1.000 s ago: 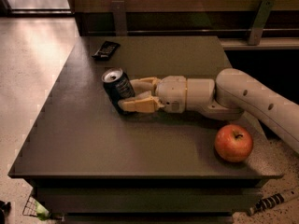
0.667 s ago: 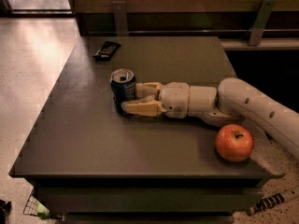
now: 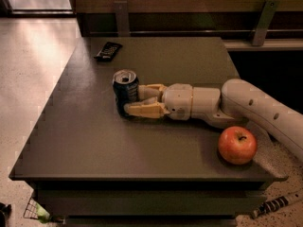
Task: Place pepsi can upright
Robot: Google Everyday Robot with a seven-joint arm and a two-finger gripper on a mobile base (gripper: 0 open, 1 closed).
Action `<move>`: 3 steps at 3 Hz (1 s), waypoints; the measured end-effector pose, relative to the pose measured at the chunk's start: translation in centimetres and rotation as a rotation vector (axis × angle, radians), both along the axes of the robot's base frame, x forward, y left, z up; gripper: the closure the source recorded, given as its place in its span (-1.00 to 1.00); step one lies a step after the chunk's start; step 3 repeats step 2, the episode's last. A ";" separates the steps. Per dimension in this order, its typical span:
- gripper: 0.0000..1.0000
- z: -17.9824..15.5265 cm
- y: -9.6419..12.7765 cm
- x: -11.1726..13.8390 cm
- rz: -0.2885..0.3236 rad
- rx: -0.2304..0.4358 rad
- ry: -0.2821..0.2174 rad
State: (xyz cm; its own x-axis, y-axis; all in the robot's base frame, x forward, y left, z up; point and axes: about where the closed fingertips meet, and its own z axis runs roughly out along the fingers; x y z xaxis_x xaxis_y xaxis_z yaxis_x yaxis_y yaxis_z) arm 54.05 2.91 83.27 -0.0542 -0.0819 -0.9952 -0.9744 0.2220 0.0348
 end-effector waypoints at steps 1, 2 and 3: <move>-0.53 0.0 0.1 0.0 0.002 0.000 0.000; -0.97 0.1 0.3 -0.1 0.006 0.000 -0.001; -0.97 0.1 0.3 -0.1 0.006 0.000 -0.001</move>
Offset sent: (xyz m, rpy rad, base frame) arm 0.0000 0.0001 0.0001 0.0000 0.0000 0.0002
